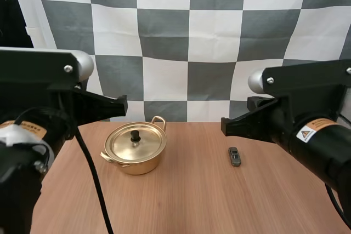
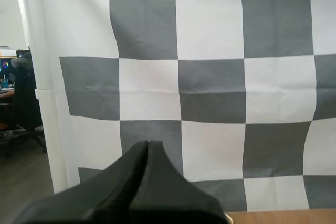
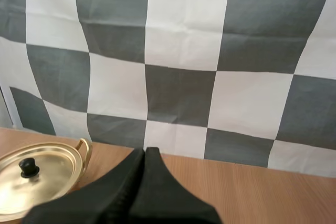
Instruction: Open the pot, put the car inside, and close it
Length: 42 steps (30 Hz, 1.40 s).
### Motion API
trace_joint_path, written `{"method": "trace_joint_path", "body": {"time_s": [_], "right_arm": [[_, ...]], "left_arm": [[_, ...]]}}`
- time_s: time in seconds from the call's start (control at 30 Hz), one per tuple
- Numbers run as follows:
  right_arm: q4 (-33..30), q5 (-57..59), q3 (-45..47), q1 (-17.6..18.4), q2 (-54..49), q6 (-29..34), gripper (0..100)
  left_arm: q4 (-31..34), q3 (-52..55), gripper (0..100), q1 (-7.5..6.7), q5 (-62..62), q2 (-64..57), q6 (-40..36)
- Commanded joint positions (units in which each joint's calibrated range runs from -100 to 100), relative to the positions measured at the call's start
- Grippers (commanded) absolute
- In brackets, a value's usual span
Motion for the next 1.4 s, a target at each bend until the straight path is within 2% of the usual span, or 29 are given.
{"method": "trace_joint_path", "body": {"time_s": [0.0, 0.13, 0.3, 0.43, 0.53, 0.57, 0.6, 0.63, 0.7, 0.73, 0.77, 0.8, 1.1, 1.2, 1.37], "right_arm": [[-0.8, 1.0, -2.7, 0.0, 13.0, 0.0, 0], [-1.2, 2.3, -8.7, 0.0, 26.9, 0.0, 0], [-4.3, 11.2, -17.6, 0.0, 42.3, -0.2, 0], [-9.5, 14.5, -22.0, 0.0, 51.3, -0.2, 0], [-10.5, 16.0, -23.9, 0.0, 55.7, -0.2, 0], [-10.5, 16.6, -24.2, 0.0, 56.5, -0.2, 5], [-10.5, 16.6, -24.5, 0.0, 57.2, -0.2, 19], [-10.5, 16.6, -24.6, 0.0, 57.7, -0.2, 34], [-10.5, 16.6, -24.9, 0.0, 58.4, -0.2, 80], [-10.5, 16.6, -24.9, 0.0, 58.5, -0.2, 100], [-10.5, 16.4, -24.9, 0.0, 58.8, -0.2, 100], [-10.5, 16.4, -24.9, 0.0, 58.9, -0.2, 100], [-10.5, 13.3, -24.9, 0.0, 60.7, -0.2, 100], [-10.5, 12.5, -24.9, 0.0, 61.9, -0.2, 100], [-10.5, 11.5, -25.1, 0.0, 63.7, -0.2, 100]], "left_arm": [[0.0, -2.1, 0, 0.03, 3.4, 13.0, 1.8], [-0.4, -9.1, 0, -0.05, 15.6, 27.6, 6.9], [-0.6, -15.8, 0, -0.05, 20.1, 42.6, 7.9], [-0.6, -20.8, 0, -0.05, 23.2, 52.8, 11.4], [-0.6, -24.3, 1, -0.05, 28.4, 59.0, 11.6], [-0.6, -25.9, 7, -0.05, 31.1, 61.5, 11.6], [-0.6, -27.0, 11, -0.05, 32.8, 63.0, 11.7], [-0.6, -28.0, 21, -0.05, 34.8, 64.5, 11.7], [-1.3, -30.3, 51, -0.05, 37.8, 67.7, 11.7], [-1.8, -31.1, 71, -0.05, 38.7, 69.0, 12.1], [-2.5, -31.6, 88, -0.05, 39.3, 69.9, 12.6], [-3.3, -31.8, 100, -0.05, 39.7, 71.0, 13.7], [-5.9, -32.0, 100, -0.34, 40.9, 78.8, 18.2], [-5.9, -32.3, 100, -1.2, 40.8, 82.1, 18.5], [-5.6, -33.0, 100, -3.44, 39.8, 85.7, 18.6]]}}
